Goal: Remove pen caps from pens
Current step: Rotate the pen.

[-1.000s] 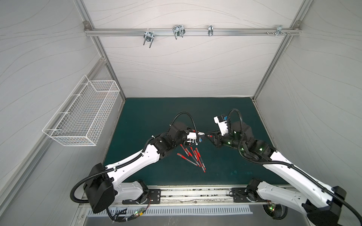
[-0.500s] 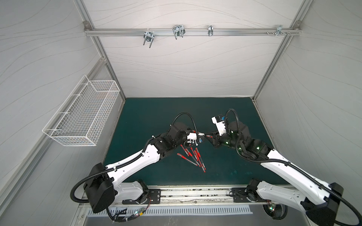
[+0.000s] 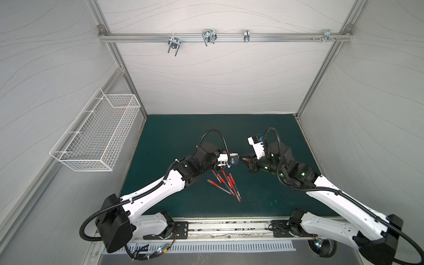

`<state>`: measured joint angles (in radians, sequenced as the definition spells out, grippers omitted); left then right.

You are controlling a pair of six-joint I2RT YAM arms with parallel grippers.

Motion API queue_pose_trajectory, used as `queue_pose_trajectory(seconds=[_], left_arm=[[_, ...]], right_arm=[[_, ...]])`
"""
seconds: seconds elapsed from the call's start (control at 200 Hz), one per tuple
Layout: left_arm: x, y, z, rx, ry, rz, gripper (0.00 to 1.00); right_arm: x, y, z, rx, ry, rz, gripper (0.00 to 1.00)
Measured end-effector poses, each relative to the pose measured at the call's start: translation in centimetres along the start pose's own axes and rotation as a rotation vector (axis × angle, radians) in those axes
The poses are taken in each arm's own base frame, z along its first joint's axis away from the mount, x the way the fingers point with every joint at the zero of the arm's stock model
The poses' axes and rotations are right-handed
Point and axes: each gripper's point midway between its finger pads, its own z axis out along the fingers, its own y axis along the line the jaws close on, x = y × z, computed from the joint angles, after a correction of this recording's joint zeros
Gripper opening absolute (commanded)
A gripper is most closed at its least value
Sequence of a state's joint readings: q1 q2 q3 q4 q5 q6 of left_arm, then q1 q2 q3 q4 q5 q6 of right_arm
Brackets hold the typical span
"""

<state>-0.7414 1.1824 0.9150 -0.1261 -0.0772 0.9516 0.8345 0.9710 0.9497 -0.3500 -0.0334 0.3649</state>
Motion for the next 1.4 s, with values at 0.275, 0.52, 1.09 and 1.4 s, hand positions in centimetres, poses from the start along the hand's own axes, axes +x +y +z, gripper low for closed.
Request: queue_pose_trajectory(seconds=[0.275,0.52,1.09,1.4], left_arm=[[-3.8,9.5,-5.1,-0.098,-0.104,-0.629,0.65],[-4.4,9.3,-6.0,-0.006,-0.168,-1.330,0.65],[1.9,0.0,4.9,0.465,0.004,-2.152,0.60],[1.5,1.0,4.9,0.492,-0.090,-2.276,0.56]], right_arm=[[-1.8,-1.1,-2.4,0.063,-0.107,-0.039,0.00],[-0.5,-2.1,-1.8,0.069,-0.151,-0.107,0.00],[0.6,-2.0,1.5,0.040,-0.291,-0.351,0.00],[0.0,-2.4,1.9,0.094,-0.320,-0.372,0.00]])
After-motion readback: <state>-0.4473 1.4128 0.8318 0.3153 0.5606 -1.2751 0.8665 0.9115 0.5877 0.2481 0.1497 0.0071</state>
